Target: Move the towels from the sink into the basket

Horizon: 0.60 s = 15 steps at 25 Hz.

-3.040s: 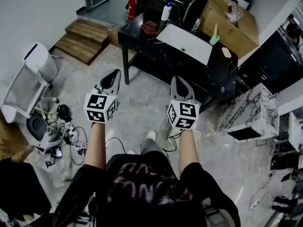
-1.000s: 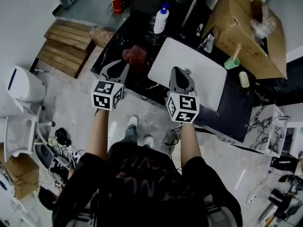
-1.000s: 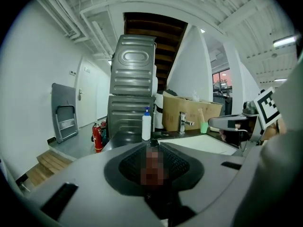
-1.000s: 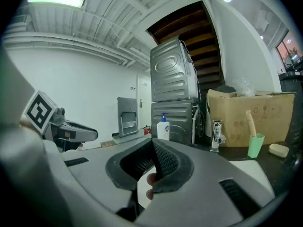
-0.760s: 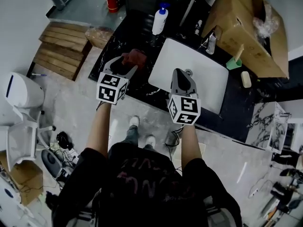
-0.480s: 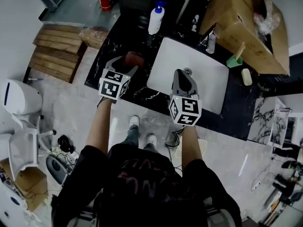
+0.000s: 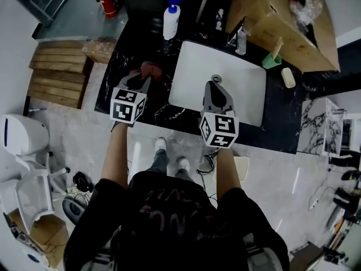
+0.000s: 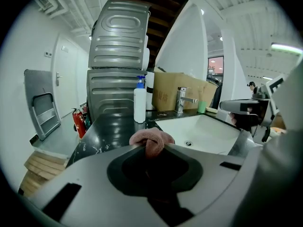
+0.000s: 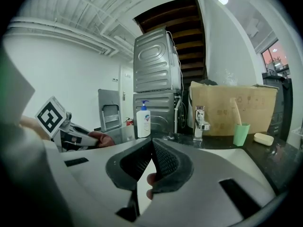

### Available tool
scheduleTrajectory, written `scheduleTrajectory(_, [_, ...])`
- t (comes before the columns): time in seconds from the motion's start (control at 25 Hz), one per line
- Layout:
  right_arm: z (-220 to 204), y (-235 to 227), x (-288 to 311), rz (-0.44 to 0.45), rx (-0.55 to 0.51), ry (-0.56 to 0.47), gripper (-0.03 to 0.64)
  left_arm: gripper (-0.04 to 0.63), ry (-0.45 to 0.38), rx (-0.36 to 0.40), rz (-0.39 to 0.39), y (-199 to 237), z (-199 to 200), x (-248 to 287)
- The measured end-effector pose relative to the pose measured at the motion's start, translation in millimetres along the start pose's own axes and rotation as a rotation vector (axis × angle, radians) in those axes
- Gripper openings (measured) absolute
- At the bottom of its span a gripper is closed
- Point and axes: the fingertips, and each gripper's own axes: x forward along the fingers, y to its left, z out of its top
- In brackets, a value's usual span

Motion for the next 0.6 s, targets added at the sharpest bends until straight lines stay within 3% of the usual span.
scheduleTrajectory(0.28, [0,-16,-15,-0.079,0.028,-0.019,0.015,0.061,-0.112,0.044,-0.026,-8,37,-17])
scheduleTrajectory(0.6, [5,-57,-59,-0.234,0.059,-0.055,0.015,0.058,-0.227,0.126,-0.144,-51,84,-16])
